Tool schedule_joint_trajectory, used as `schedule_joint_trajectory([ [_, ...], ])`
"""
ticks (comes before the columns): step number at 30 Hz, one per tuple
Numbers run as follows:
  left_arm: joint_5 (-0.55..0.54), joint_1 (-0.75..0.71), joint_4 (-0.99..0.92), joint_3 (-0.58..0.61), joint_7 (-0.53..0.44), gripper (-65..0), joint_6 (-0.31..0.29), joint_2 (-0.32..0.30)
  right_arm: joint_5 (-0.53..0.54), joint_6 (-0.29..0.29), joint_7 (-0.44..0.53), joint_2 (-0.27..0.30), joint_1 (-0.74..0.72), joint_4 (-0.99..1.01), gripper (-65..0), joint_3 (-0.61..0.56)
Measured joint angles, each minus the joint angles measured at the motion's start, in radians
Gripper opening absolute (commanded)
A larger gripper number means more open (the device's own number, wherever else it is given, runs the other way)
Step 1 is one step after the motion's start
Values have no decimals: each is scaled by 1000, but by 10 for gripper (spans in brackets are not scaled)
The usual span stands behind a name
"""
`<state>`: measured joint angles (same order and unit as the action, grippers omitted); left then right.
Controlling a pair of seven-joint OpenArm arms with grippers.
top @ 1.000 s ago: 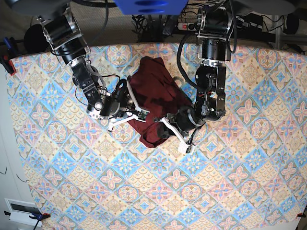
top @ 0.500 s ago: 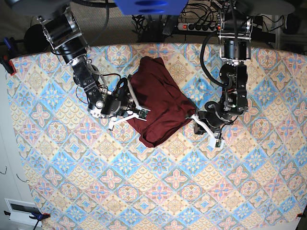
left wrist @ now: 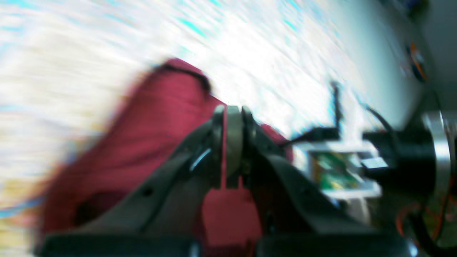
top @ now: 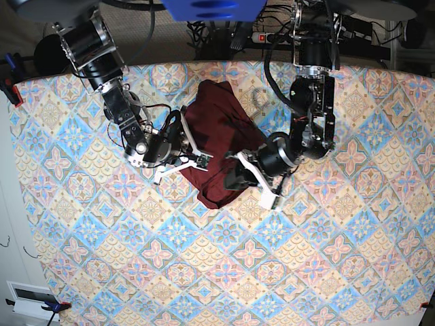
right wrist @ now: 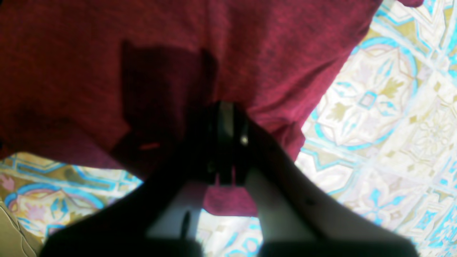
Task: Layout the t-shirt on the table in an organized manner, then fold the t-shirt properly
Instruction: 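Hold the bundle with both grippers and fold the loose edge under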
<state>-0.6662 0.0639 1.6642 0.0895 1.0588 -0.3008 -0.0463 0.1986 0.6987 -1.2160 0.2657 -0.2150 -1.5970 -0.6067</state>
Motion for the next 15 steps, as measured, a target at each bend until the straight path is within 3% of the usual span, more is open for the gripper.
schedule_joint_trajectory([
  [5,10,6,-133,79,-3,-650,5,26,-1,-4,11,0,21,-3,-646,5],
  [11,143,42,-245,137,-168,-650,8,16,-4,-3,11,0,22,-5,-646,5],
  [15,229,57,-328,135,-221,-650,4,13,-4,-3,11,0,24,-6,-646,5],
])
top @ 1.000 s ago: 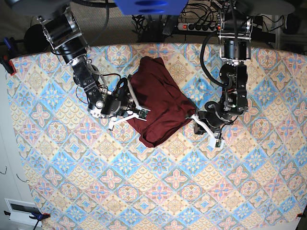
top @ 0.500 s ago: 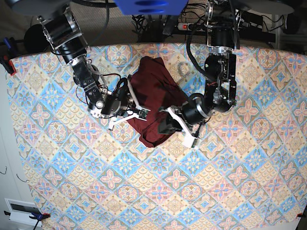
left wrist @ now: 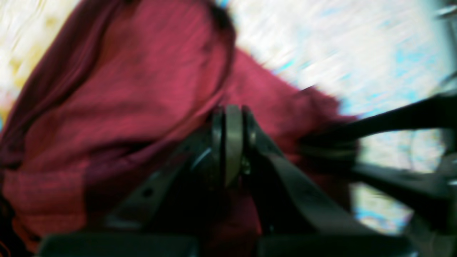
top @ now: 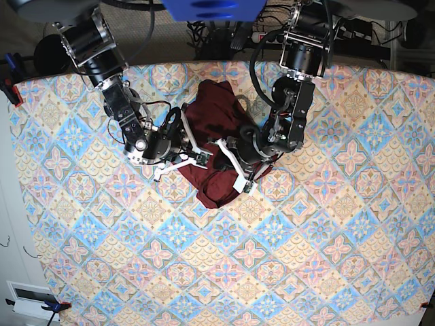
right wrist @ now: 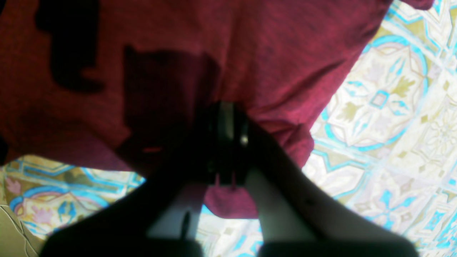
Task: Layout the t-shirt on the table in an organized manner, then fold the t-shirt properly
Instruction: 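Hold the bundle with both grippers and fold the loose edge under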
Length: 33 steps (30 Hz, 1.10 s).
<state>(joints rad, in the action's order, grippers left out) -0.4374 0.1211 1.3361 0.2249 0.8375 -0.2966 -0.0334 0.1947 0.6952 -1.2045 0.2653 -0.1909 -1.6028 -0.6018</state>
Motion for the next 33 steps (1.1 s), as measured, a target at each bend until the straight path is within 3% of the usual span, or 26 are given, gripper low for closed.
schedule_joint_trajectory([
  [7,27,72,-150,-49,-128,-650,-26,-21,0,0,5,0,0,0,-646,0],
  [10,10,79,-169,-95,-137,-650,-47,-47,3,0,8,-1,0,0,-646,0],
  [12,55,89,-170,-133,-138,-650,9,-66,3,0,6,0,0,0,-646,0],
  [16,55,77,-171,-206,-131,-650,9,-119,-1,0,3,0,3,0,-646,0],
  [18,57,61,-115,-223,-107,-650,19,-127,0,0,2,0,3,0,-646,0],
  [20,-12,24,-10,-239,-87,-650,12,-124,3,0,3,1,1,0,-646,1],
  [22,-103,-21,129,-260,-22,-650,-12,-132,1,0,2,-1,3,-1,-647,0],
  [26,-205,-115,324,-303,107,-650,-2,-134,-7,0,-21,2,12,-58,-647,3],
  [33,-229,-294,508,-349,192,-650,7,-142,14,7,-9,-8,4,-121,-645,59],
])
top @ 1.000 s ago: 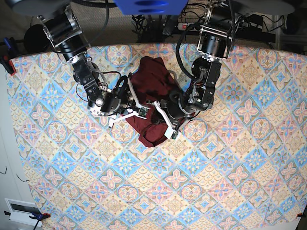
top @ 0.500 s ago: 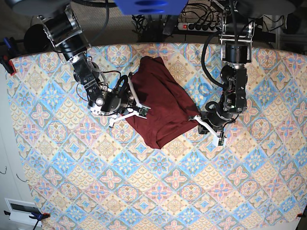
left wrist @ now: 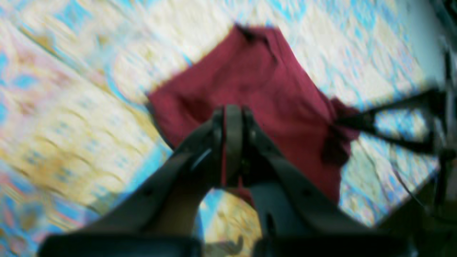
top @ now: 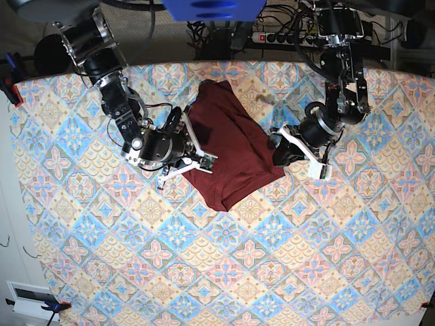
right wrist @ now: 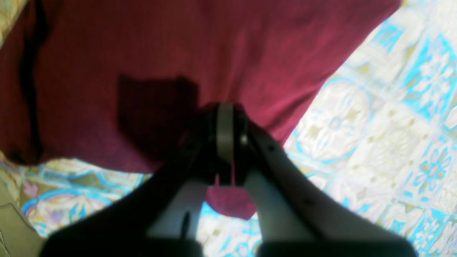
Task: Layout the t-shirt on the table in an organized manner, then fold the t-shirt properly
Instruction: 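Hold the bundle with both grippers and fold the loose edge under, then grasp the bundle with the right gripper and drag it toward the right arm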
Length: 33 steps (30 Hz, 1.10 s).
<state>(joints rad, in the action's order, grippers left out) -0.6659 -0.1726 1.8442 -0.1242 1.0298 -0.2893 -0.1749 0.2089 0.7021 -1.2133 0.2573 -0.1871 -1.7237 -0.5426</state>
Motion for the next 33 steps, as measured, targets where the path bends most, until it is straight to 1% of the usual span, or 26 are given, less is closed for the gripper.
schedule_joint_trajectory([
  [4,-1,-77,-15,0,1,-650,-4,3,-6,-3,-8,11,0,18,-643,116],
  [8,-1,-76,-108,-45,0,-650,-2,15,-16,-3,41,7,-2,106,-643,232],
  [10,4,-69,-148,-87,-7,-650,3,43,-13,-3,57,6,-3,170,-643,268],
  [12,5,-68,-185,-114,-8,-650,4,64,-11,-2,43,6,-23,249,-643,281],
  [14,13,-43,-233,-116,9,-650,3,84,-19,-3,40,9,-66,311,-643,281],
  [17,4,24,-323,-109,-2,-650,0,103,-18,-7,79,5,-108,357,-643,282],
  [20,-1,86,-402,-111,-13,-650,0,130,-18,-6,61,-13,-90,362,-643,280],
  [23,-18,136,-483,-108,-29,-650,-5,149,-15,-9,81,-19,-41,357,-643,259],
  [25,-9,185,-550,-79,-79,-650,-8,156,-10,-14,91,-13,-12,333,-643,259],
  [29,-18,267,-678,44,-187,-650,-15,151,-15,-14,81,-11,64,231,-644,258],
  [31,-16,298,-734,100,-261,-650,-20,143,-18,-13,74,-11,105,187,-645,260],
  [33,-16,344,-798,147,-312,-650,-13,142,-19,-14,76,-13,144,141,-646,268],
])
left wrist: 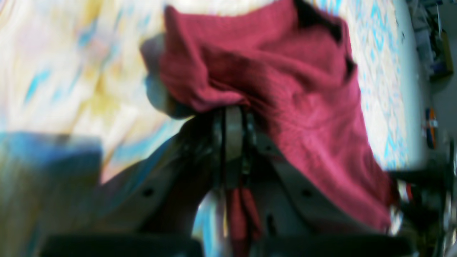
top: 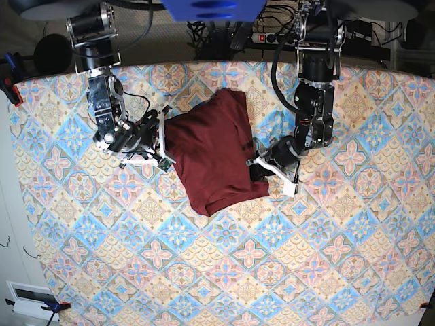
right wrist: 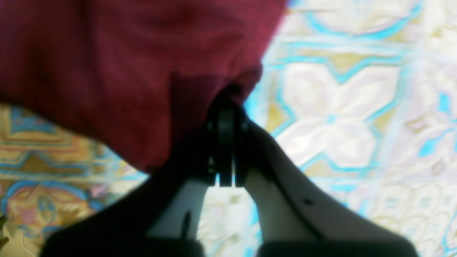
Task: Layout the t-shirt on the table in an organized manner, then fold the t-shirt properly
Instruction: 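Grasp the bundle with the right gripper and drag it toward the right arm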
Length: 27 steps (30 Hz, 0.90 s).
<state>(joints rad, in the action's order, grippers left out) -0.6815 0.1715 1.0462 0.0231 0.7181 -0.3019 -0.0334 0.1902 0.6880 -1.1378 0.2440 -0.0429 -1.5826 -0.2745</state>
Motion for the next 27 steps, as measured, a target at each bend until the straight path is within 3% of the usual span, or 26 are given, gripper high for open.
schedule_joint_trajectory([
  [6,8,80,-95,104,-87,-650,12,37,2,11,-29,-3,116,-127,-646,132],
  [10,6,134,-147,133,-67,-650,15,66,-3,9,-53,1,140,-224,-646,217],
  [15,5,121,-97,139,-18,-650,19,74,11,8,-43,0,187,-344,-646,238],
  [20,-5,49,43,120,-5,-650,15,-15,40,8,-61,-31,218,-364,-646,113],
  [24,-53,-6,103,-28,81,-650,20,-70,79,8,-33,-126,174,-374,-646,-3],
  [27,-82,-79,201,-137,126,-650,18,-112,77,10,-38,-165,183,-374,-646,-45],
])
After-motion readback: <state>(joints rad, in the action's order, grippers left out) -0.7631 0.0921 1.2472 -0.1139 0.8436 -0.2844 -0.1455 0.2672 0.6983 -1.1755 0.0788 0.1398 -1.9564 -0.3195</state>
